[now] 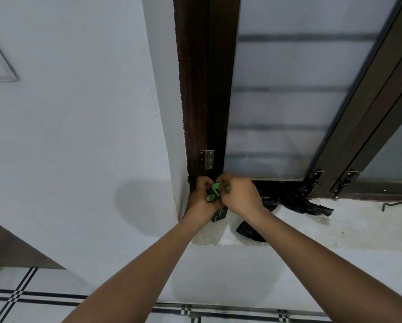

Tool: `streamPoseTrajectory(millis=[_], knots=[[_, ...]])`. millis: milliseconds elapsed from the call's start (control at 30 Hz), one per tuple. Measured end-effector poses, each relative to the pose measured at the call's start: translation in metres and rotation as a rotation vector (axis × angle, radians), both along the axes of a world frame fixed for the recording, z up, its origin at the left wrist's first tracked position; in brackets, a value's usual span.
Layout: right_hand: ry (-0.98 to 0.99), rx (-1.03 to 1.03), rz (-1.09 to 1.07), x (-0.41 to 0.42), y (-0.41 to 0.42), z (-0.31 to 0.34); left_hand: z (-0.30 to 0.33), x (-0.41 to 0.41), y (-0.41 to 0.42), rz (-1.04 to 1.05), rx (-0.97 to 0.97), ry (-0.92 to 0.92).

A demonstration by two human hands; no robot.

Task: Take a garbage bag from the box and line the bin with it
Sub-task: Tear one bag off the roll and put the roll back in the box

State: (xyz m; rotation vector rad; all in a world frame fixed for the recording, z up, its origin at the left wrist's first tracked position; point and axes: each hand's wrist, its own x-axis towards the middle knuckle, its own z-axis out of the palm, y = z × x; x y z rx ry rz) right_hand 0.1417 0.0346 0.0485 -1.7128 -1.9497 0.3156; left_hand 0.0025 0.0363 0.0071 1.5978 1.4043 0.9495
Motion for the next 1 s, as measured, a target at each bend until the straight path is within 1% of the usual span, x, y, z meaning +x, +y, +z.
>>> streamPoseTrajectory(millis=[100, 133, 167, 200, 267, 300, 333, 367, 400, 433, 467, 567, 633, 700, 867, 1000], knots=[[-0.150, 0.014, 0.119, 0.003, -0.006, -0.001, 0.003, -0.002, 0.000, -0.005, 0.010, 0.022], [-0.159, 0.002, 0.159, 0.006, -0.009, -0.001, 0.004, -0.002, 0.000, 0.007, 0.008, 0.037], [-0.098, -0.024, 0.180, 0.008, -0.012, -0.001, 0.005, -0.002, -0.001, 0.029, 0.006, 0.053], [0.040, -0.051, 0.173, 0.012, -0.015, -0.002, 0.007, -0.002, -0.001, 0.059, 0.010, 0.074], [0.381, -0.045, 0.040, 0.020, -0.019, -0.007, 0.010, 0.000, -0.001, 0.135, 0.044, 0.112], [0.481, -0.044, -0.044, 0.025, -0.021, -0.011, 0.012, 0.001, 0.000, 0.174, 0.082, 0.128], [0.496, -0.073, -0.093, 0.029, -0.023, -0.014, 0.015, 0.003, 0.000, 0.210, 0.121, 0.146], [0.471, -0.126, -0.105, 0.032, -0.025, -0.019, 0.019, 0.005, 0.001, 0.242, 0.144, 0.166], [0.405, -0.181, -0.099, 0.033, -0.027, -0.025, 0.024, 0.007, 0.002, 0.270, 0.141, 0.196], [0.350, -0.218, -0.096, 0.034, -0.028, -0.032, 0.027, 0.008, 0.004, 0.286, 0.122, 0.229], [0.335, -0.230, -0.109, 0.034, -0.030, -0.037, 0.030, 0.009, 0.006, 0.291, 0.096, 0.267], [0.468, -0.228, -0.205, 0.035, -0.028, -0.042, 0.030, 0.008, 0.012, 0.296, 0.019, 0.343], [0.583, -0.281, -0.295, 0.037, -0.024, -0.041, 0.030, 0.010, 0.014, 0.320, -0.035, 0.414], [0.628, -0.338, -0.369, 0.038, -0.017, -0.042, 0.033, 0.013, 0.017, 0.333, -0.095, 0.476], [0.476, -0.387, -0.409, 0.030, 0.001, -0.044, 0.032, 0.011, 0.020, 0.247, -0.222, 0.671], [0.441, -0.432, -0.383, 0.013, 0.013, -0.055, 0.025, 0.012, 0.016, 0.167, -0.220, 0.828]])
